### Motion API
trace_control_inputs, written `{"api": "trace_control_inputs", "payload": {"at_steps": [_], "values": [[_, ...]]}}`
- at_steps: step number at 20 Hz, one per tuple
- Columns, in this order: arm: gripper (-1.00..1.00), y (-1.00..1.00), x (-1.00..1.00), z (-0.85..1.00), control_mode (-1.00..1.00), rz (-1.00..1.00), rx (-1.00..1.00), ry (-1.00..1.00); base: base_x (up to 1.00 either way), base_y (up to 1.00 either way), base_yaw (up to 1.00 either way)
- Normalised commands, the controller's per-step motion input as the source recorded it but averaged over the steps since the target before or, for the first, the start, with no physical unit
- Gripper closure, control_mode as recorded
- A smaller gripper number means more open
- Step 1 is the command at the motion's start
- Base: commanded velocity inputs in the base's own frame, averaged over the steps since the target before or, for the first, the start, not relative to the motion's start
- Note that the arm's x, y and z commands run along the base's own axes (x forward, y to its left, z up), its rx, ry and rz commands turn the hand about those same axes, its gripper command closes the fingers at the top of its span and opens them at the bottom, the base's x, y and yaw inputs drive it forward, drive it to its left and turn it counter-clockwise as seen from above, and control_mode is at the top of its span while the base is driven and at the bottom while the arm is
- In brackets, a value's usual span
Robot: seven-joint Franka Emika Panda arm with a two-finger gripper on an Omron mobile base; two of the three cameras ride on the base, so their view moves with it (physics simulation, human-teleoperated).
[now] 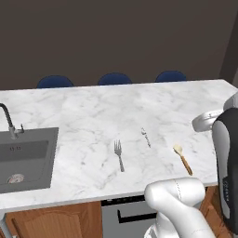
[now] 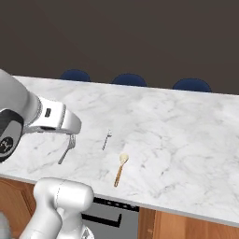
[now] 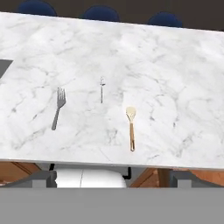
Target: Organize the utensils by type. Pick up the wooden spoons from the counter and place them in the open cabinet. Then pick up the metallic utensils from the counter and place them in the open drawer.
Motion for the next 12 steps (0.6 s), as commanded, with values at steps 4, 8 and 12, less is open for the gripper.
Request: {"api": "trace_control_inputs", "payload": {"at_steps": [4,8,12], "values": [[-1.00,-0.36,0.13,-0.28,-1.00,0.04,0.05,0.20,0.00,0.00,0.00],[-1.00,-0.11,0.20,-0.38,-1.00,0.00,0.02,0.16,0.00,0.00,0.00],[-1.00,-0.04,0.33,-0.40,-1.00,0.00,0.00,0.11,0.00,0.00,0.00]]}}
